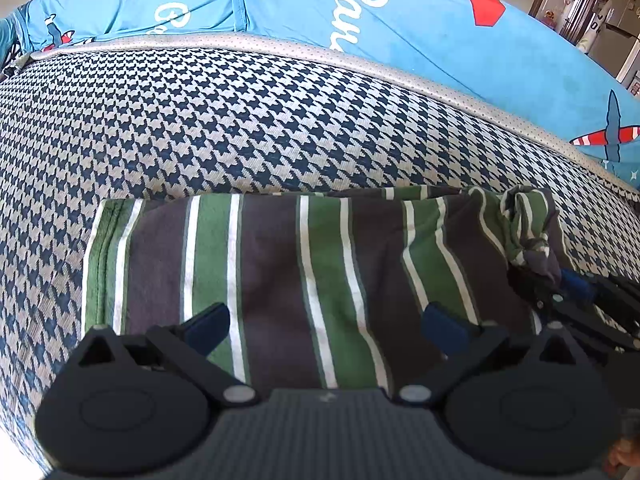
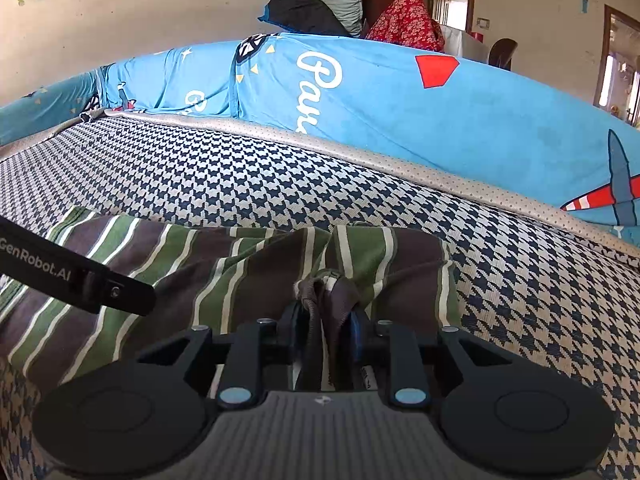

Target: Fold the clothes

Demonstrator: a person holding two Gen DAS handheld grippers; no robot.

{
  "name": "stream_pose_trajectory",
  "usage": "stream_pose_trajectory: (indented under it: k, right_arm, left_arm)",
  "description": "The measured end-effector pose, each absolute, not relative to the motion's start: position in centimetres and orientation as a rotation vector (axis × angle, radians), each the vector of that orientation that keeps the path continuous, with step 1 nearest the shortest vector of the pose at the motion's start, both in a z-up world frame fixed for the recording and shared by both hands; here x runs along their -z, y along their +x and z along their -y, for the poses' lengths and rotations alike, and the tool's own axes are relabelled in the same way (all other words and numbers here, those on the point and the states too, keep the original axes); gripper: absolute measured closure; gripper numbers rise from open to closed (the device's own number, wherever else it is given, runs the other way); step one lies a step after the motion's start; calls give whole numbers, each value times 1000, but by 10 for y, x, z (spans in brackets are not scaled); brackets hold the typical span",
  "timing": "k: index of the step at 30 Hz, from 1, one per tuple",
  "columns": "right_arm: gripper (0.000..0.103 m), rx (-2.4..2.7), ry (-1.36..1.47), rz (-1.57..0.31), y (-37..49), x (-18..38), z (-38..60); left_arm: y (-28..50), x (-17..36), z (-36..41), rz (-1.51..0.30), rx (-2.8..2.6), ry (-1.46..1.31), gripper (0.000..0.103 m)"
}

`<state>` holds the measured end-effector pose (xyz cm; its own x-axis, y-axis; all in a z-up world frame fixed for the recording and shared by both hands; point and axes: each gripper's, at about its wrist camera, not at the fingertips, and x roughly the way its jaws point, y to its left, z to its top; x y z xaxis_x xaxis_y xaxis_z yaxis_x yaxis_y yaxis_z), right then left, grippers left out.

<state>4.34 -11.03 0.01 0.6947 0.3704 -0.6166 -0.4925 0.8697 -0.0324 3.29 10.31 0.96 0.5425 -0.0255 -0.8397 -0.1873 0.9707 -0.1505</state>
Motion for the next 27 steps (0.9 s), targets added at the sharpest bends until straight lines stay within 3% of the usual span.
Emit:
stream_pose_trajectory:
  k: [2, 9, 16, 27]
  right_arm:
    - [63, -527, -174, -659, 42, -9, 115]
    - [63, -480, -121, -557, 41, -40, 144]
    - [69, -357, -76, -575, 66, -31, 154]
    - [69, -372, -74, -659, 91, 3, 126]
  left_arm:
    - [33, -10, -103, -991, -101, -235, 0]
    - [35, -9, -102, -997, -100, -235, 0]
    - [35, -6, -92, -1005, -78, -213, 0]
    - [29, -3, -92, -1031, -69, -224, 0]
